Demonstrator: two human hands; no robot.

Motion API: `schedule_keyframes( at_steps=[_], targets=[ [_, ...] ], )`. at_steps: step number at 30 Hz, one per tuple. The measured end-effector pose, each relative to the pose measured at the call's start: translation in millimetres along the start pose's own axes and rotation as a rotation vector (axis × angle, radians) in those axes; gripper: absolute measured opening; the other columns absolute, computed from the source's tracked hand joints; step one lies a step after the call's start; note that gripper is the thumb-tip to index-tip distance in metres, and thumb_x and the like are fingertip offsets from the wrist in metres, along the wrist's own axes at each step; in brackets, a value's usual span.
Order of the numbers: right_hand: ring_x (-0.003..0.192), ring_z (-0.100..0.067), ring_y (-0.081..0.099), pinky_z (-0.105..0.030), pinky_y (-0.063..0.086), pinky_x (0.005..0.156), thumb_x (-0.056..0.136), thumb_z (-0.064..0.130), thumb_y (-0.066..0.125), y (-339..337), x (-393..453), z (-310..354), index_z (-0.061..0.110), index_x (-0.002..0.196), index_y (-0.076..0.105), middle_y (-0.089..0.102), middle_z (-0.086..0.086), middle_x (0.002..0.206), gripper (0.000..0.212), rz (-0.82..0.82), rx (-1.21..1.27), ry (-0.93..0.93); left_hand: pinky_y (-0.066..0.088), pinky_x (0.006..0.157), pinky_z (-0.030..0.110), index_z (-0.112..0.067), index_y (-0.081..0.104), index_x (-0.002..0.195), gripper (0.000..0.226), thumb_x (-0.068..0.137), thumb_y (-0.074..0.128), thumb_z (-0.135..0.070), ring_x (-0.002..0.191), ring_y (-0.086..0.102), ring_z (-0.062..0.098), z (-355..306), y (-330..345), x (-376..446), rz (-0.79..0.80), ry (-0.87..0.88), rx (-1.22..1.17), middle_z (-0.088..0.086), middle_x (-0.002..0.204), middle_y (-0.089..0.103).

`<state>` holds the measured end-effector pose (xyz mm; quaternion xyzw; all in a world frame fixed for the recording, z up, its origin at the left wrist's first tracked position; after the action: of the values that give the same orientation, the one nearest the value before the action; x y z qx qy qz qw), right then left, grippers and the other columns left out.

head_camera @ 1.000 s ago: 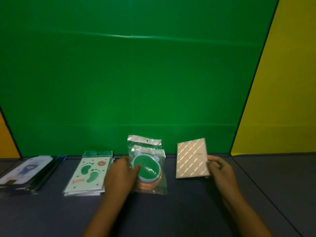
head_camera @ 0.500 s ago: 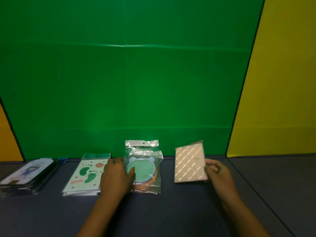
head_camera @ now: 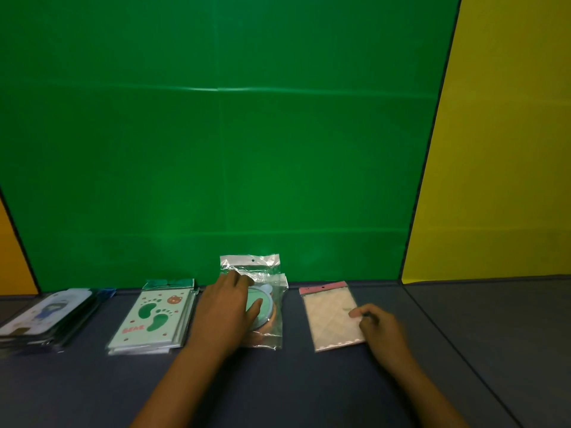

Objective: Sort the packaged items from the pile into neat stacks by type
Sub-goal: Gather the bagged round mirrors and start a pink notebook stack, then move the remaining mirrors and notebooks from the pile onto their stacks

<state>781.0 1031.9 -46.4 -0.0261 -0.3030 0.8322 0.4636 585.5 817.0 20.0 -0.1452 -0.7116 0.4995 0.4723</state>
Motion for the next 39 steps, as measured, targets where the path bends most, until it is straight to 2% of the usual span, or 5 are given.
schedule_keyframes(
  at_steps=[4, 6, 14, 25, 39],
  targets=[
    [0.073, -0.01, 0.046, -0.016, 0.034, 0.059, 0.088, 0.006, 0.053, 2, -3, 3, 0.021, 0.095, 0.063, 0.056, 0.001, 0.08, 0.02, 0.028, -0.22, -0.12, 0.048, 0.073, 0.035, -0.022, 0.063, 0.107, 0.035, 0.08, 0.064, -0.044, 0.089, 0.059, 0.021, -3, 3, -3, 0.0, 0.002, -0.007, 0.0, 0.1, 0.062],
    [0.089, -0.011, 0.039, -0.023, 0.031, 0.069, 0.089, 0.017, 0.055, 4, -5, 2, 0.03, 0.1, 0.06, 0.049, 0.001, 0.094, 0.017, 0.047, -0.4, -0.157, 0.049, 0.074, 0.035, -0.022, 0.063, 0.108, 0.035, 0.08, 0.064, -0.043, 0.091, 0.059, 0.022, -5, 5, -4, 0.001, 0.001, -0.021, 0.0, 0.103, 0.062],
    [0.104, -0.013, 0.042, -0.026, 0.041, 0.085, 0.09, 0.034, 0.054, 3, -5, 17, 0.031, 0.111, 0.054, 0.043, 0.004, 0.107, 0.021, 0.087, -0.622, -0.22, 0.046, 0.082, 0.034, -0.023, 0.059, 0.118, 0.039, 0.086, 0.057, -0.045, 0.101, 0.057, 0.021, -3, -3, -8, 0.032, -0.014, -0.047, 0.0, 0.113, 0.059],
    [0.114, -0.015, 0.049, -0.03, 0.043, 0.091, 0.093, 0.046, 0.047, 32, -21, 110, 0.026, 0.127, 0.046, 0.051, 0.005, 0.124, 0.039, 0.054, -0.639, -0.457, 0.045, 0.088, 0.034, -0.025, 0.053, 0.123, 0.044, 0.089, 0.048, -0.051, 0.107, 0.053, 0.02, 41, -42, -33, 0.017, -0.067, -0.063, -0.001, 0.116, 0.056],
    [0.12, -0.017, 0.046, -0.033, 0.042, 0.094, 0.093, 0.059, 0.041, 164, -118, 244, 0.023, 0.134, 0.042, 0.048, 0.002, 0.132, 0.055, 0.203, -0.575, -0.627, 0.047, 0.088, 0.037, -0.018, 0.051, 0.128, 0.051, 0.091, 0.046, -0.053, 0.112, 0.052, 0.026, 199, -132, -156, 0.009, -0.284, 0.031, 0.006, 0.126, 0.055]
  ],
)
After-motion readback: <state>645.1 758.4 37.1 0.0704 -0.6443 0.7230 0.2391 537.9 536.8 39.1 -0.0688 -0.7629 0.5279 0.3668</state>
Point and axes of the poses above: each hand's wrist, its own x-axis towards the middle knuckle, its own y-axis out of the palm, z = x × y, the point moved 5 cm from there along x, towards the middle knuckle
